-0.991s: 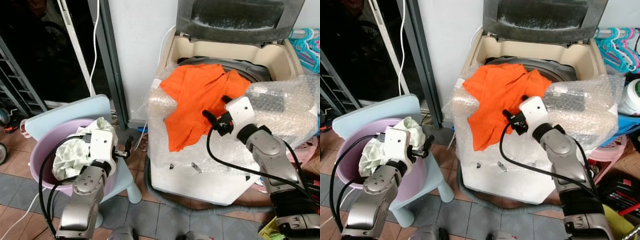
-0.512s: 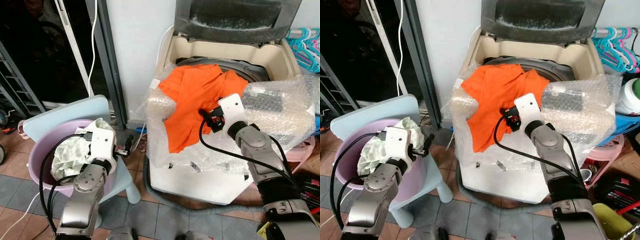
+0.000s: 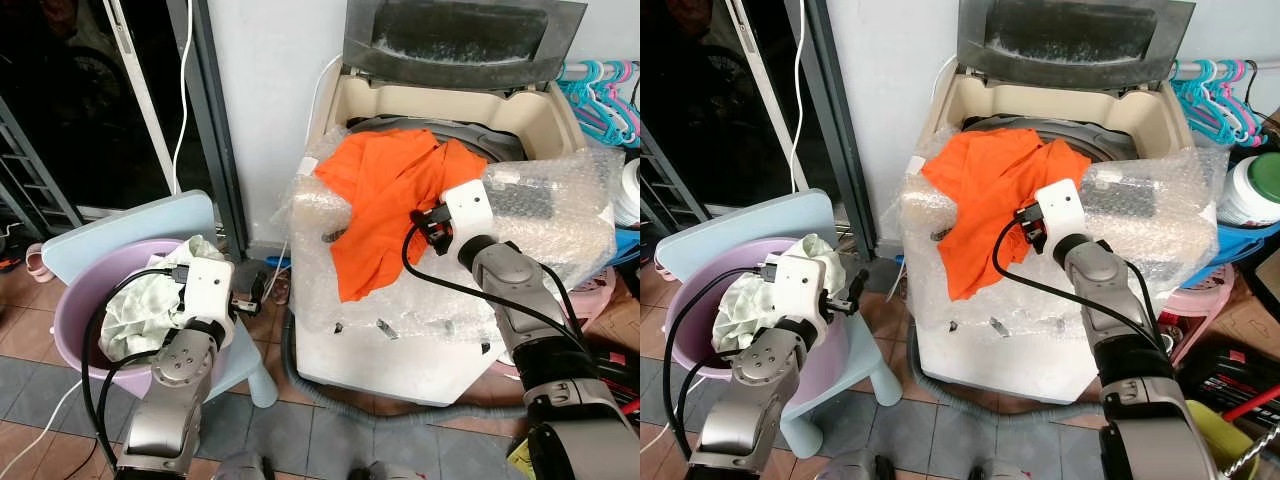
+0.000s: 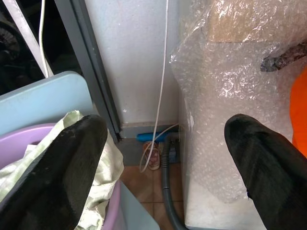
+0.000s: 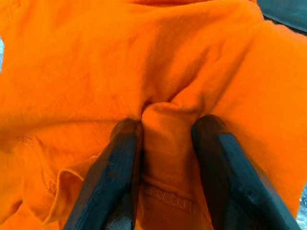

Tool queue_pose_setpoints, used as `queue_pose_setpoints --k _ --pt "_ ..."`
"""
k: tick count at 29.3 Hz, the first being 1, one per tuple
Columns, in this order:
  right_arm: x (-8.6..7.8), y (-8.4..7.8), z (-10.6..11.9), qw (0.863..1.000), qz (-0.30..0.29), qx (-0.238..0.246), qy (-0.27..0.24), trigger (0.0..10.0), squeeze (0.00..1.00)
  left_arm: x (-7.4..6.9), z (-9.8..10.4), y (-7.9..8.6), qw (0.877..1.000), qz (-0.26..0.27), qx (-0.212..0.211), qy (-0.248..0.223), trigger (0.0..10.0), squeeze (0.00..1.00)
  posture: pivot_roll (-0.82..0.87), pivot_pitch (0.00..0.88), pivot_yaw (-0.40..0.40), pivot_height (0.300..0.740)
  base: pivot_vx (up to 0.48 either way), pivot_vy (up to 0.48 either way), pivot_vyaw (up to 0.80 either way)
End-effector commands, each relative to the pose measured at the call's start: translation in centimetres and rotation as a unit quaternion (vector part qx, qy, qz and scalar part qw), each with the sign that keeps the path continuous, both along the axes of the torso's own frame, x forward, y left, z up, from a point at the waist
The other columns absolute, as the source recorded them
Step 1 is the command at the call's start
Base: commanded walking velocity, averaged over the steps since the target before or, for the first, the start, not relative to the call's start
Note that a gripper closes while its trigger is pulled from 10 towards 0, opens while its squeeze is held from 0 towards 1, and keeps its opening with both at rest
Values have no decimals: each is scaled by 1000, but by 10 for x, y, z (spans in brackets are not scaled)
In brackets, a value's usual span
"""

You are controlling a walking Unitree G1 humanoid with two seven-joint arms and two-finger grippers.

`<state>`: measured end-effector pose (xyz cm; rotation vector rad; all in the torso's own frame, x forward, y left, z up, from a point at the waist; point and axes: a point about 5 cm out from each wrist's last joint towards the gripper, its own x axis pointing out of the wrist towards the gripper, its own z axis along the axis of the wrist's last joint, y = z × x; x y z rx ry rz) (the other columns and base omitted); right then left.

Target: Clothes washing

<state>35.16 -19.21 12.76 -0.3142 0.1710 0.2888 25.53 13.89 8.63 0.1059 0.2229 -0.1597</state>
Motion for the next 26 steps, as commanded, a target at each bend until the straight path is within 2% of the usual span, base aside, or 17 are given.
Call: queue_pose_setpoints --k 1,6,9,11,14,15,19,22,25,26 --pt "3 -5 -3 1000 -8 -5 18 0 0 2 -1 -1 1000 -2 4 2 10000 0 -77 0 -8 740 0 0 0" --pt "12 -5 1 999 1 -10 31 0 0 3 -2 -2 1000 0 4 7 10000 0 -76 0 -13 740 0 0 0" --pt "21 -5 14 1000 8 -6 26 0 0 3 -3 -3 1000 2 5 8 10000 0 -76 0 -23 740 0 0 0" --pt "31 -5 29 1000 14 -3 14 0 0 4 -4 -4 1000 4 5 8 10000 0 -76 0 -25 740 0 0 0" --pt "47 -5 65 1000 23 0 -14 0 0 5 -3 -5 1000 6 2 9 10000 0 -75 0 -28 740 0 0 0" --pt "54 -6 85 999 21 1 -30 0 0 6 -4 -6 1000 6 1 9 10000 0 -77 0 -32 740 0 0 0" --pt "63 -13 131 996 2 3 -87 0 0 6 -4 -6 1000 8 0 9 10000 0 -77 0 -38 740 0 0 0" --pt "65 -19 191 979 -30 14 -203 0 0 8 -4 -6 1000 12 -1 8 10000 0 -76 0 -41 740 0 0 0" --pt "63 -22 210 969 -42 13 -242 0 0 8 -4 -7 1000 15 -2 5 10000 0 -74 0 -42 740 0 0 0" --pt "63 -22 207 971 -40 9 -237 10000 0 9 -4 -7 1000 16 -1 5 10000 0 -73 0 -41 740 0 0 0"
